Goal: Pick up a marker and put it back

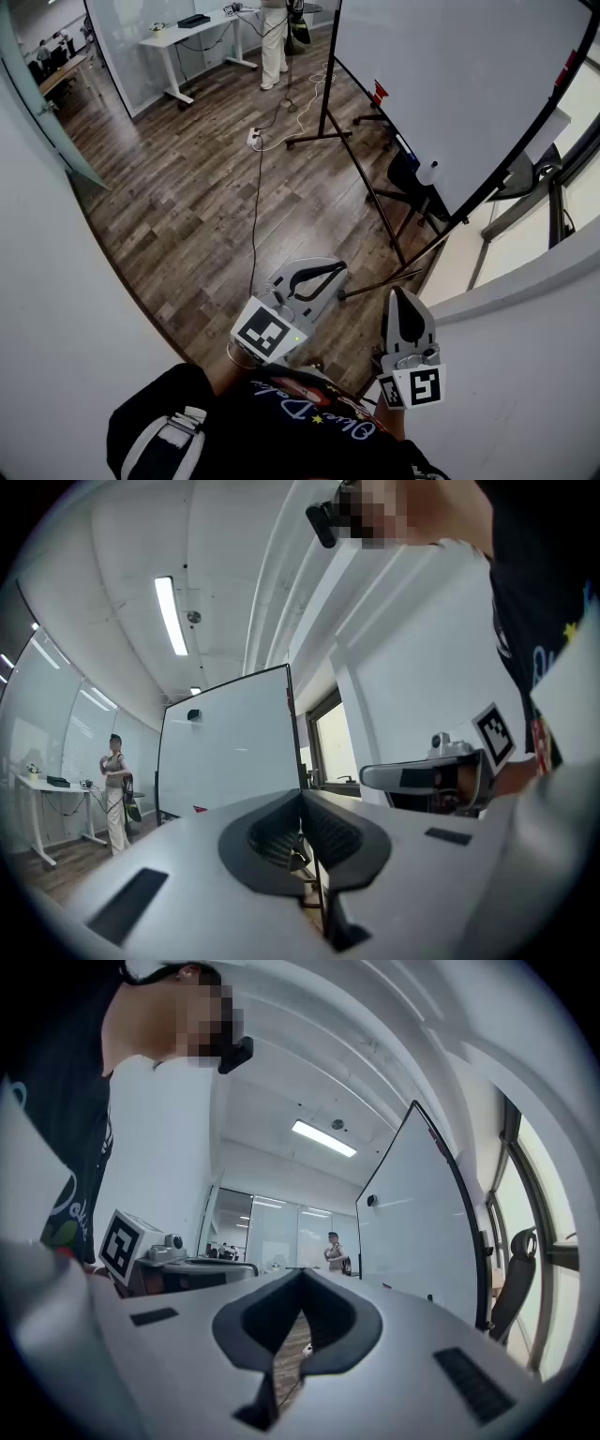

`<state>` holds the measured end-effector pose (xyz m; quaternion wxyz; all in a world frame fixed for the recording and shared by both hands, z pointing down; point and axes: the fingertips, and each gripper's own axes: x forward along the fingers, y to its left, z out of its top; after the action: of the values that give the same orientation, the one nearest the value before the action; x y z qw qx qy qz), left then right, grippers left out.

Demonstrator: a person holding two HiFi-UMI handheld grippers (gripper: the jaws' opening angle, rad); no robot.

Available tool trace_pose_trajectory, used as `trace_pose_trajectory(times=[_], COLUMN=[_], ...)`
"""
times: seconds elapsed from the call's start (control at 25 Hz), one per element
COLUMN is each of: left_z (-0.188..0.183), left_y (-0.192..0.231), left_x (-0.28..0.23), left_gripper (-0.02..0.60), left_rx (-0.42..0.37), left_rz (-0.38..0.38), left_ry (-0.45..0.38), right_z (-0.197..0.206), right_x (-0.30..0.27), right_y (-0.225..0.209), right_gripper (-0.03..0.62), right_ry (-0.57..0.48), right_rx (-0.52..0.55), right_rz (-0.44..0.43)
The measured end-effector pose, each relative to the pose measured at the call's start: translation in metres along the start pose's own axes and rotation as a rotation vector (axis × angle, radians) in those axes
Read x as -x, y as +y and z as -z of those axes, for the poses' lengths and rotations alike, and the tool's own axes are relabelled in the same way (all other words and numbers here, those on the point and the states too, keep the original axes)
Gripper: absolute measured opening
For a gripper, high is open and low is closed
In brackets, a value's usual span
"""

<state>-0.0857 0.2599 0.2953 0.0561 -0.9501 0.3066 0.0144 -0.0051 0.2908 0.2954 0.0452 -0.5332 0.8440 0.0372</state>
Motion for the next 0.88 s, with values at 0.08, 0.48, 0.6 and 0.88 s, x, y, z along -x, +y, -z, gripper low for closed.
trace_pose_trajectory(times=[0.08, 0.48, 0.6, 0.88], left_z=[0.0, 0.002, 0.002, 0.001], left_y=[0.002, 0.005, 0.005, 0.004], left_x=[0.001, 0.0, -0.001, -0.004], left_gripper=[0.004, 0.004, 0.005, 0.004], left_rx=[-0.009, -0.009, -0.018, -0.013], left_rz=[-0.005, -0.011, -0.013, -0.021], left_ry=[0.001, 0.005, 0.01, 0.014], right_z=[0.0, -0.001, -0.001, -0.003], right_x=[0.0, -0.002, -0.002, 0.003], right_y=[0.0, -0.004, -0.007, -0.012], right_gripper=[0.0, 0.0, 0.0, 0.0], right_ry=[0.001, -0.034, -0.048, -0.074], right_rx=[0.003, -0.032, -0.04, -0.051], right_rz=[-0.002, 0.005, 0.012, 0.016])
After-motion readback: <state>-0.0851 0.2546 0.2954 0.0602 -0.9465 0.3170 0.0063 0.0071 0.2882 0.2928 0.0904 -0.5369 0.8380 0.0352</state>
